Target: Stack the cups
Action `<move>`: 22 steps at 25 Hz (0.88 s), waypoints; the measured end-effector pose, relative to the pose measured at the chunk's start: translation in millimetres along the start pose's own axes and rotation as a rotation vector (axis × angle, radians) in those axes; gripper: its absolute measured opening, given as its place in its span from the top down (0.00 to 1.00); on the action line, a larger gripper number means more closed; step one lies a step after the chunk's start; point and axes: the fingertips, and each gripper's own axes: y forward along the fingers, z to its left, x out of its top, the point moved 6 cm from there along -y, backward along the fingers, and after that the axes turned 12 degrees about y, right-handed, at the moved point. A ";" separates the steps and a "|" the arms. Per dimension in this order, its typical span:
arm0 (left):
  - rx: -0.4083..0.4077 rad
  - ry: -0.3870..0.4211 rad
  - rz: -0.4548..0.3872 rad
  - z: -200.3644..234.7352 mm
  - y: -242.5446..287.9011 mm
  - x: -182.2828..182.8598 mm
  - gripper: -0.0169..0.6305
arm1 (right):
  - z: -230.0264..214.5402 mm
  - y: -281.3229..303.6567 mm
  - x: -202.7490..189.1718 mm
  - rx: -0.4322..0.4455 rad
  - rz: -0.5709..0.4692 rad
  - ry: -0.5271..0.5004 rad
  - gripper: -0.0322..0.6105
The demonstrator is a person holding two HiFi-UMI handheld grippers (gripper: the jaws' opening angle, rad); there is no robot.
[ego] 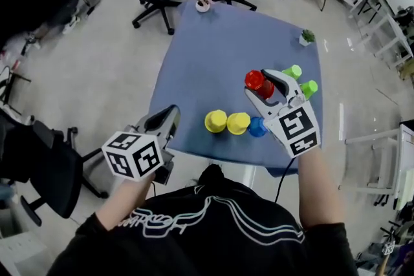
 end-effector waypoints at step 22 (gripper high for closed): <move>-0.086 0.089 0.006 -24.5 -22.9 -0.4 0.93 | 53.7 -25.5 -42.7 0.001 -0.280 0.505 0.58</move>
